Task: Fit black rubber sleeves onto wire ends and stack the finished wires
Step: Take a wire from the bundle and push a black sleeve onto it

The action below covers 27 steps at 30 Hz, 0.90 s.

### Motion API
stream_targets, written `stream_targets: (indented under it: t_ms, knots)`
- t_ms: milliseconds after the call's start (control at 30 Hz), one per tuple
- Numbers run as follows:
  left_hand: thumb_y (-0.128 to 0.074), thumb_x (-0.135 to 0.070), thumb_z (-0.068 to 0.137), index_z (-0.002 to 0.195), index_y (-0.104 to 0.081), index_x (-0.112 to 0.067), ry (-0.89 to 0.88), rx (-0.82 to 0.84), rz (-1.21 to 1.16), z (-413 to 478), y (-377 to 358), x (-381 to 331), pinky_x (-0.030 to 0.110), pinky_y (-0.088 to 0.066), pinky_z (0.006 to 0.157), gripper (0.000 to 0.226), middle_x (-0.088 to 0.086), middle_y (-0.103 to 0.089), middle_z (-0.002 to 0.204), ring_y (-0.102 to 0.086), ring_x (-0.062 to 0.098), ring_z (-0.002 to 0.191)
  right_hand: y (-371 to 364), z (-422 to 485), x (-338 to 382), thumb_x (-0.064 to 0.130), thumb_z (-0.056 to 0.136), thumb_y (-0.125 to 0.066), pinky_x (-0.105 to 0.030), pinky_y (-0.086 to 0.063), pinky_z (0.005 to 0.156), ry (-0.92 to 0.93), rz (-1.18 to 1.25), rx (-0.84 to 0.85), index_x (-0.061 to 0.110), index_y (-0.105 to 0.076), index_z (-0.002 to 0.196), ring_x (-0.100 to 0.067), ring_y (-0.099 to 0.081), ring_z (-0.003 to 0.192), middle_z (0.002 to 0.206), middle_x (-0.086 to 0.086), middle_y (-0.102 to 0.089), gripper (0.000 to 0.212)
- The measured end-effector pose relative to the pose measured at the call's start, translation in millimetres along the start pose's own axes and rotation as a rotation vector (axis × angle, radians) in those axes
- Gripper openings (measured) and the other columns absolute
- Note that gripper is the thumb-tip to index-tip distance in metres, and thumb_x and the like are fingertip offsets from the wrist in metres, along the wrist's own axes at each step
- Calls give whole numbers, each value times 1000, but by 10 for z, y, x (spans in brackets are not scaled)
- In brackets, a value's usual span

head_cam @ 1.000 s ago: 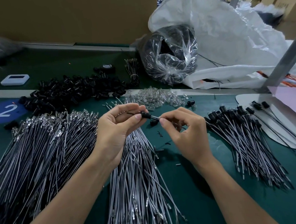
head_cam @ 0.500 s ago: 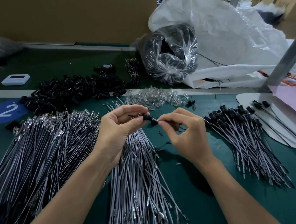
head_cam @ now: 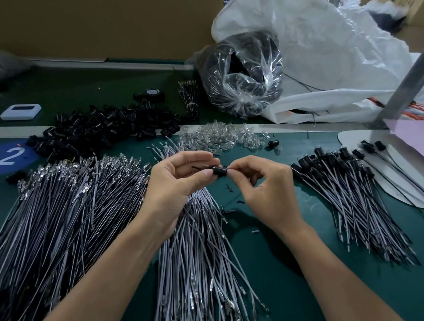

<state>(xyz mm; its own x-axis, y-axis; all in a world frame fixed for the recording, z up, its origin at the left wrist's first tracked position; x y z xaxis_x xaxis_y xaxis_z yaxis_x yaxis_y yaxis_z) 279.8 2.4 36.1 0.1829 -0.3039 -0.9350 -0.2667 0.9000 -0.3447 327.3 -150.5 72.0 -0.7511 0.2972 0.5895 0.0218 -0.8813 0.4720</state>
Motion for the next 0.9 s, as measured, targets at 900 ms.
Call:
stream_targets:
  t_ms: [900]
  knots:
    - [-76,-7,76,80,-76,-7,24,-109,183,-40,43,-74,23,-59,59,4,15,-75,75,-73,18,65,-12,4,100,13,77,-82,-12,-44,70,9,-7,58,13,-75,89,-5,-60,73,79,7,-69,14]
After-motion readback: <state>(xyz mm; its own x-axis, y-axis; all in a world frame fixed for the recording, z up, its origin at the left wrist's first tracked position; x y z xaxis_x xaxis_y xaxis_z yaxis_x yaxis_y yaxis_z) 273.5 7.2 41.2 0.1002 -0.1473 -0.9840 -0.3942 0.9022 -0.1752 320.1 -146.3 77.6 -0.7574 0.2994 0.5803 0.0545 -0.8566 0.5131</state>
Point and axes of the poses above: each hand's wrist, its own z-axis towards the middle knuckle, its own y-axis out of the back of the hand, x = y × z, the point moved 8 cm from there along z, towards the middle knuckle
